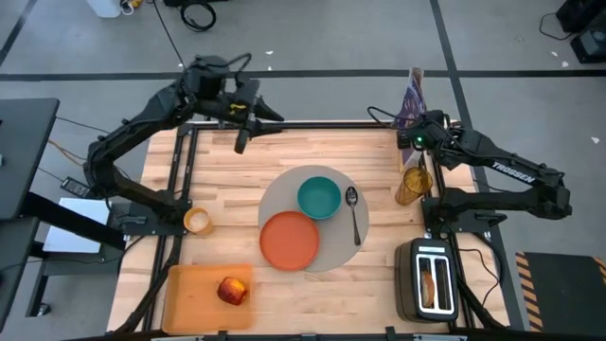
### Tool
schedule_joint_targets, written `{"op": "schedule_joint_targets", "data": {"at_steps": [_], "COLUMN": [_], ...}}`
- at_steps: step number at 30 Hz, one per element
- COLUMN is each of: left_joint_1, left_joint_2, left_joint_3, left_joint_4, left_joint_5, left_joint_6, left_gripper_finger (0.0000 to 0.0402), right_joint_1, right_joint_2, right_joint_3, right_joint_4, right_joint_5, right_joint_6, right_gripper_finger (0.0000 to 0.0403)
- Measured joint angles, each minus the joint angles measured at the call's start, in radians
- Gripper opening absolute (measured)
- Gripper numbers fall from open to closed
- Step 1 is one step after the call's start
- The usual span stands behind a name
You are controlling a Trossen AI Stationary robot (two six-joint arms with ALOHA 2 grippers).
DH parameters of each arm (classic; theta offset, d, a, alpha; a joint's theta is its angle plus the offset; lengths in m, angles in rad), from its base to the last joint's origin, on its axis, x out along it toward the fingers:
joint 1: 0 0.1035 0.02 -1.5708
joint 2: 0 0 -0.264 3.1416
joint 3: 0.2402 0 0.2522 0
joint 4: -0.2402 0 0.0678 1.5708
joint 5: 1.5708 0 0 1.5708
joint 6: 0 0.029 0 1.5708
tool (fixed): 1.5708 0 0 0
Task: Arrange a breakfast setting
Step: Pour the cereal from the cereal box into the blue bowl
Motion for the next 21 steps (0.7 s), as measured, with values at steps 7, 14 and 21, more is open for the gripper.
{"op": "schedule_joint_targets", "data": {"at_steps": [7,14,21], "left_joint_1": [0.025,0.085,0.157], "left_joint_2": [0.002,0.002,0.016], "left_joint_3": [-0.081,-0.081,-0.08], "left_joint_4": [-0.029,-0.056,-0.029], "left_joint_5": [-0.172,-0.202,-0.184], "left_joint_6": [0.063,0.042,0.006], "left_gripper_finger": [0.0151,0.0153,0.0209], "right_joint_1": [0.0,0.006,0.006], "right_joint_2": [-0.001,-0.001,0.021], "right_joint_3": [0.021,0.127,0.253], "right_joint_4": [0.087,0.258,0.4], "right_joint_5": [0.017,-0.048,-0.452], "right_joint_6": [-0.135,-0.335,-0.516], "right_gripper_finger": [0.0008,0.0008,0.0008]}}
